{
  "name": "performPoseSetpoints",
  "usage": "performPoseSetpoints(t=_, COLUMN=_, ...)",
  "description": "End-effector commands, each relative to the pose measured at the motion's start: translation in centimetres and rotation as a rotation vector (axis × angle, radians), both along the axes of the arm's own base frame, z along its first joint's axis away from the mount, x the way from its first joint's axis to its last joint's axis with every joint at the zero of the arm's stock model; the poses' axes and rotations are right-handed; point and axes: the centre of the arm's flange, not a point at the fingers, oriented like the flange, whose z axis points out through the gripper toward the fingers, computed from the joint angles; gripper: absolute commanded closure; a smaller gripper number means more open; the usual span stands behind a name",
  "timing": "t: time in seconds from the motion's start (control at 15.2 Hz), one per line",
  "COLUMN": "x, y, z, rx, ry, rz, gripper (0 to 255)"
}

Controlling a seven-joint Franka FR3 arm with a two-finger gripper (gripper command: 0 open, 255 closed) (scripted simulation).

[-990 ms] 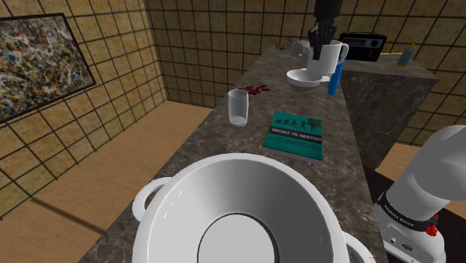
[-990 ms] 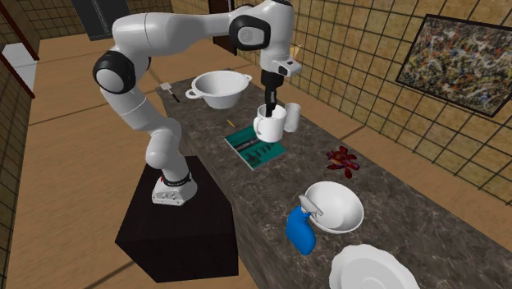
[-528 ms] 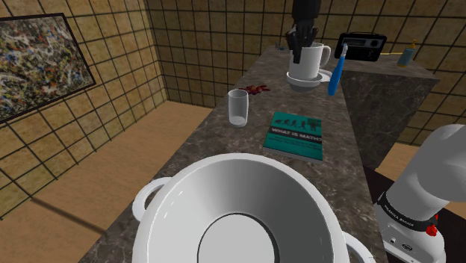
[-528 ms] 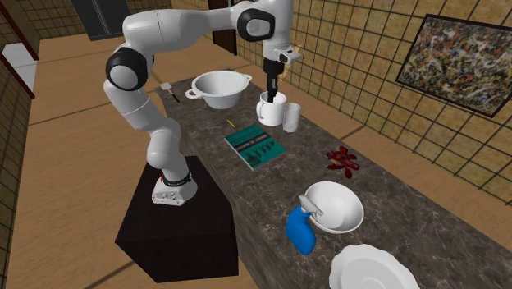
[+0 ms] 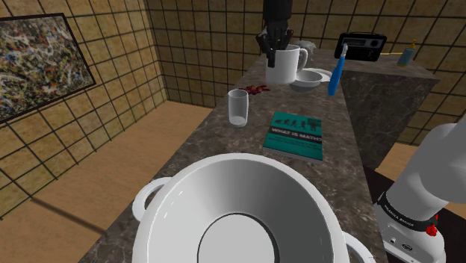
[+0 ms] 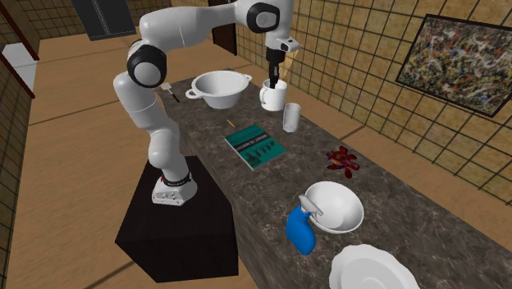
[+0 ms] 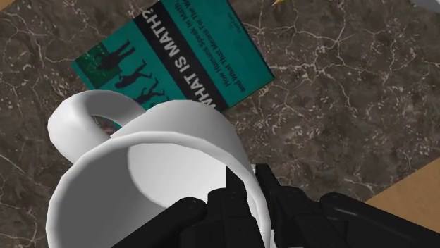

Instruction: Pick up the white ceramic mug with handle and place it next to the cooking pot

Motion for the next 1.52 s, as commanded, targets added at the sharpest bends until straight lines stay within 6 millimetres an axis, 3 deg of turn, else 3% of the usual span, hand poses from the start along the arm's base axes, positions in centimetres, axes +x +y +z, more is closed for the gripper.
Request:
performPoseSetpoints(t=0.0, x=0.4, y=3.0, z=0.0, rx=0.001, ry=0.0, rz=-0.001, gripper=255)
performPoseSetpoints(t=0.73, x=3.2, y=17.2, z=0.0, rx=0.001, ry=0.0, rz=-0.001, gripper=255)
performPoseSetpoints(t=1.45, x=3.2, y=17.3, z=-5.3, rx=0.001, ry=0.0, rz=-0.001, gripper=255)
